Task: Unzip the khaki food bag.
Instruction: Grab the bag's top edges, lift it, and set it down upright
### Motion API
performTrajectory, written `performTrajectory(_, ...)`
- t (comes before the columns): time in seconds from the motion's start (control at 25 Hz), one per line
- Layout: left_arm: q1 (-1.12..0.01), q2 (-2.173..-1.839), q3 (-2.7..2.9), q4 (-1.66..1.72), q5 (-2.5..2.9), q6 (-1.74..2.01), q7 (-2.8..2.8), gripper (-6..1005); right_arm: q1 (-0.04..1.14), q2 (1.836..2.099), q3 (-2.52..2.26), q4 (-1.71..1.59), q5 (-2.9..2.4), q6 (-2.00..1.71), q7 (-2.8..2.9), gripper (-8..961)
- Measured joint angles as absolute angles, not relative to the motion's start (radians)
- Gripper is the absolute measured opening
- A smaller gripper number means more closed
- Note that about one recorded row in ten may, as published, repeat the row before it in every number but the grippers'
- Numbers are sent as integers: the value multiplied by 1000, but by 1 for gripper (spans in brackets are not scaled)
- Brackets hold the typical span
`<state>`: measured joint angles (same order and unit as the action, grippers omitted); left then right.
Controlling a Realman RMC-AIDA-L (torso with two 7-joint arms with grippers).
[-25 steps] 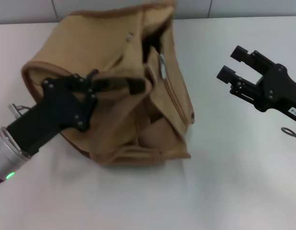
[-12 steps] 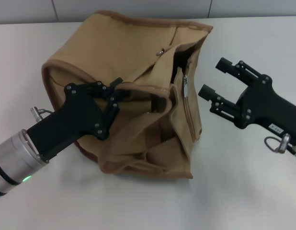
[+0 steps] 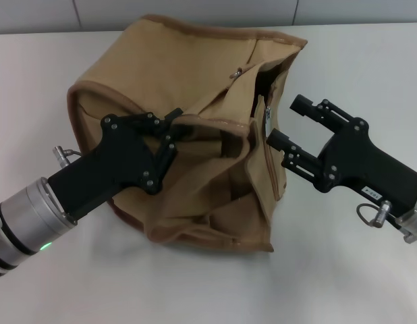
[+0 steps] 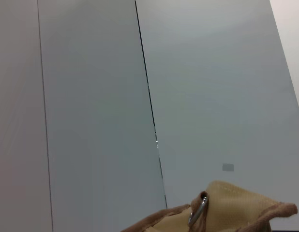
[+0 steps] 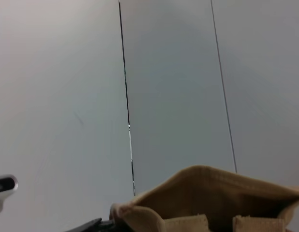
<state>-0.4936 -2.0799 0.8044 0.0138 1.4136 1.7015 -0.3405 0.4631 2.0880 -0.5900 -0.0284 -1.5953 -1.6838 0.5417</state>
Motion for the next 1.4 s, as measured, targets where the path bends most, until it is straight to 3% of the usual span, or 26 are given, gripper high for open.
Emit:
performTrajectory(0.24, -495, -2080, 804, 14, 1412, 1701, -341, 61, 484, 2090, -589, -15, -1594, -1625, 542, 715)
performTrajectory(0.44, -496, -2080, 801, 14, 1411, 1698, -338, 62, 503, 2091, -596, -3, -1595, -1603, 542, 488)
performTrajectory(0.52, -499, -2080, 801, 14, 1410, 1697, -329, 62, 515, 2091, -598, 4, -1599, -1589, 542, 271)
performTrajectory(1.4, -507, -2080, 805, 0, 1414, 1722, -325, 61, 528, 2091, -600, 46, -1602, -1580, 548, 111)
